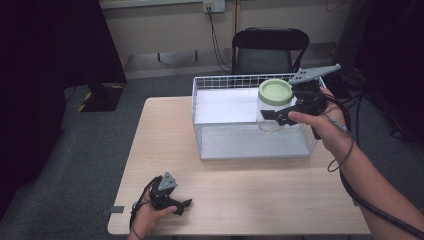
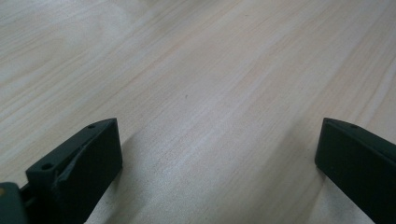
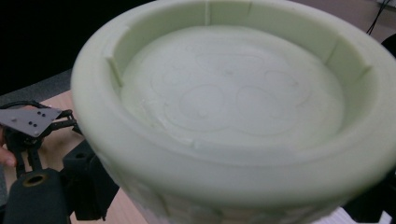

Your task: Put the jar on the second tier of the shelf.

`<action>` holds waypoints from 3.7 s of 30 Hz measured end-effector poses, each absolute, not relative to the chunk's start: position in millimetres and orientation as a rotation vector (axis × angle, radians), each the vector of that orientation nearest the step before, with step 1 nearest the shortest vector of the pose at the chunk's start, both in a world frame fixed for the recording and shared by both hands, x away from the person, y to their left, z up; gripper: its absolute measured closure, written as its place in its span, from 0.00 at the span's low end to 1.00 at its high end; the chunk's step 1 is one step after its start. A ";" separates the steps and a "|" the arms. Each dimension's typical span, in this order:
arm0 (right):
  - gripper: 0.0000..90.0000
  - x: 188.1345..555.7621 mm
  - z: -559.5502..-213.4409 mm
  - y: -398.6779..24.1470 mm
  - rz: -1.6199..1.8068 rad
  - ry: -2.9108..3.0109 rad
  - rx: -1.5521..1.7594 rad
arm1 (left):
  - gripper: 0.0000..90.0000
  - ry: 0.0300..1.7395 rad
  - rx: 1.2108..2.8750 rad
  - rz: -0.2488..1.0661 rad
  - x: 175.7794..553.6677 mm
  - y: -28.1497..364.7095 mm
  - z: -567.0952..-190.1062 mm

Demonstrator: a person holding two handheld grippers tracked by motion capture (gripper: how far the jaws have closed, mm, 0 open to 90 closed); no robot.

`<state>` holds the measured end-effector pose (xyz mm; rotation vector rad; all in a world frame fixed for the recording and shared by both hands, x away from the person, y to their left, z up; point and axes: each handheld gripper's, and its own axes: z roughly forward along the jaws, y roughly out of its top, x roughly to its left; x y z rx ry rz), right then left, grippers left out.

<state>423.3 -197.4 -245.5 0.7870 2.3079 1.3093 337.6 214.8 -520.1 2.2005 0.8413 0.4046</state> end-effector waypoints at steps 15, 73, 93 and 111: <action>0.12 447.5 -236.2 -188.2 1.282 2.257 0.832 | 0.00 0.842 2.201 0.404 337.6 214.9 -520.1; 0.02 495.9 -262.5 -180.3 1.299 2.076 1.021 | 0.00 0.842 2.202 0.403 337.6 215.0 -519.9; 0.00 477.6 -259.5 -196.8 1.314 2.076 1.036 | 0.00 0.842 2.201 0.403 337.6 214.9 -520.0; 0.01 456.2 -260.5 -194.3 1.294 2.111 0.951 | 0.00 0.842 2.201 0.404 337.6 214.9 -520.0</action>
